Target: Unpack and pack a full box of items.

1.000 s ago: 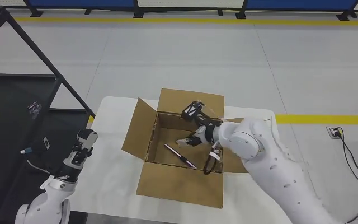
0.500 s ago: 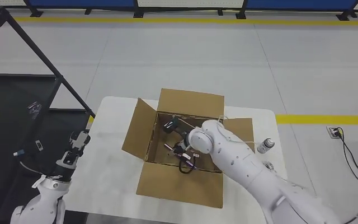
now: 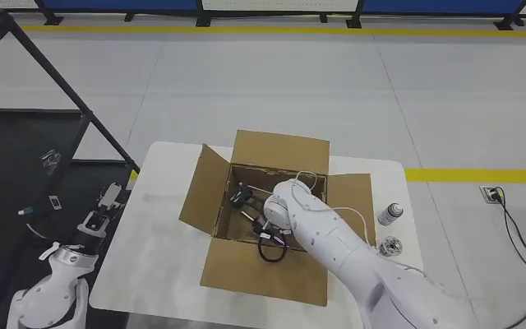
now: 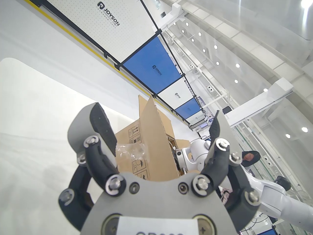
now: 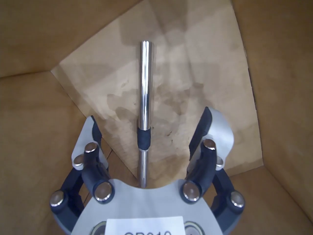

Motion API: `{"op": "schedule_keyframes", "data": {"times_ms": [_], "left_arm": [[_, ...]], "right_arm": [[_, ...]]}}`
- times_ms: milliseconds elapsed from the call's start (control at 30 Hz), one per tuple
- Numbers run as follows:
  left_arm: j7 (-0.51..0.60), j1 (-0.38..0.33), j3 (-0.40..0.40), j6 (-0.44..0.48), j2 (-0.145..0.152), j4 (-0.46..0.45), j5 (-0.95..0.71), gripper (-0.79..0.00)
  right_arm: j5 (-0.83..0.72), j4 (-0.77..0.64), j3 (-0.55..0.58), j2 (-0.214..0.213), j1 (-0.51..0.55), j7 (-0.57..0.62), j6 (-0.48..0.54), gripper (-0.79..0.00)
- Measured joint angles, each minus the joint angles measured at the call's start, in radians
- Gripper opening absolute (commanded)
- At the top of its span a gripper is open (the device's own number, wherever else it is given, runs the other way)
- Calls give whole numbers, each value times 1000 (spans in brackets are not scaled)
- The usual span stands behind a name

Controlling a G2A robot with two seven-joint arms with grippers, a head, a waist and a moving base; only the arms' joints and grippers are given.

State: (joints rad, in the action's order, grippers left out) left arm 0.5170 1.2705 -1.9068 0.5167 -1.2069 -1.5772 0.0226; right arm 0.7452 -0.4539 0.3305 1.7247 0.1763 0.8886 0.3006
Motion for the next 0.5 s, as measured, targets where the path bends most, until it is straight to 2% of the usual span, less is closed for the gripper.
{"op": "schedule_keyframes", "data": {"times_ms": [100,233,333,367,500], "left_arm": [[7,-10,-1,3,5,18,-7,0],[6,-20,-3,3,10,34,-13,0],[2,-23,-3,2,14,37,-20,0],[2,-24,-3,1,15,36,-24,0],[0,-25,0,-3,19,34,-37,0]], "right_arm": [[0,37,0,19,-5,16,-2,-397],[0,86,4,36,-9,25,5,-372],[14,113,1,48,-10,23,7,-403],[17,120,1,51,-11,21,7,-440],[22,148,7,62,-19,11,12,-508]]}}
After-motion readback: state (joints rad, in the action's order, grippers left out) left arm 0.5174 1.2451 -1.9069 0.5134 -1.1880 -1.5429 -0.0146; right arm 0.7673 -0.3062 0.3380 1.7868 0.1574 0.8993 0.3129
